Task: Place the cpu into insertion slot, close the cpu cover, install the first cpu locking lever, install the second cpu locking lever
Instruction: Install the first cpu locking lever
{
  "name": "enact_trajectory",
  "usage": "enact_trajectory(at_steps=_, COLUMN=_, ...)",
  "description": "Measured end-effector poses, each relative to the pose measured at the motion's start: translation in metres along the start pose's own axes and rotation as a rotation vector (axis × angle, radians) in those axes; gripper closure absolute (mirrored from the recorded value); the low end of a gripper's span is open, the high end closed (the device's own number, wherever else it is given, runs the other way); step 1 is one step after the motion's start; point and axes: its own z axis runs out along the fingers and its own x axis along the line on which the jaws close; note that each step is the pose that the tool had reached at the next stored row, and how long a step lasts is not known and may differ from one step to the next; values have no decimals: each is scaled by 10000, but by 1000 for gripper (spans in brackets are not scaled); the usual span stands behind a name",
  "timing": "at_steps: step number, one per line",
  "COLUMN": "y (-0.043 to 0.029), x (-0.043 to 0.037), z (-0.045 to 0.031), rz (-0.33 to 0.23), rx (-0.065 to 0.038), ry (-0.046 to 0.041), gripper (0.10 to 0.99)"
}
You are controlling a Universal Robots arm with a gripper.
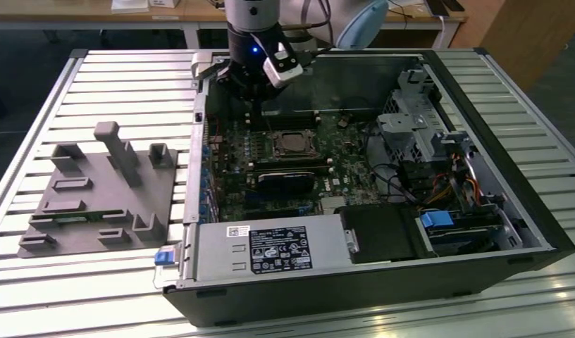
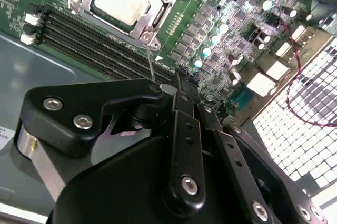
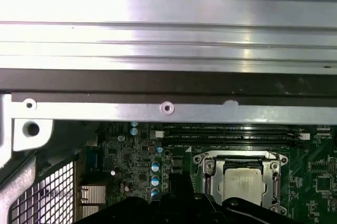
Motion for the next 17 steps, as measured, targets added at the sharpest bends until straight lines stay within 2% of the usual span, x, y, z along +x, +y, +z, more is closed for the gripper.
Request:
enact_trajectory(at_steps=9, y=45, x=-29, z=5, rz=0, rx=0, ry=1, gripper=980)
enact_trajectory(at_steps=17, y=58, x=-183, z=16, rz=0, rx=0, ry=1, gripper=980)
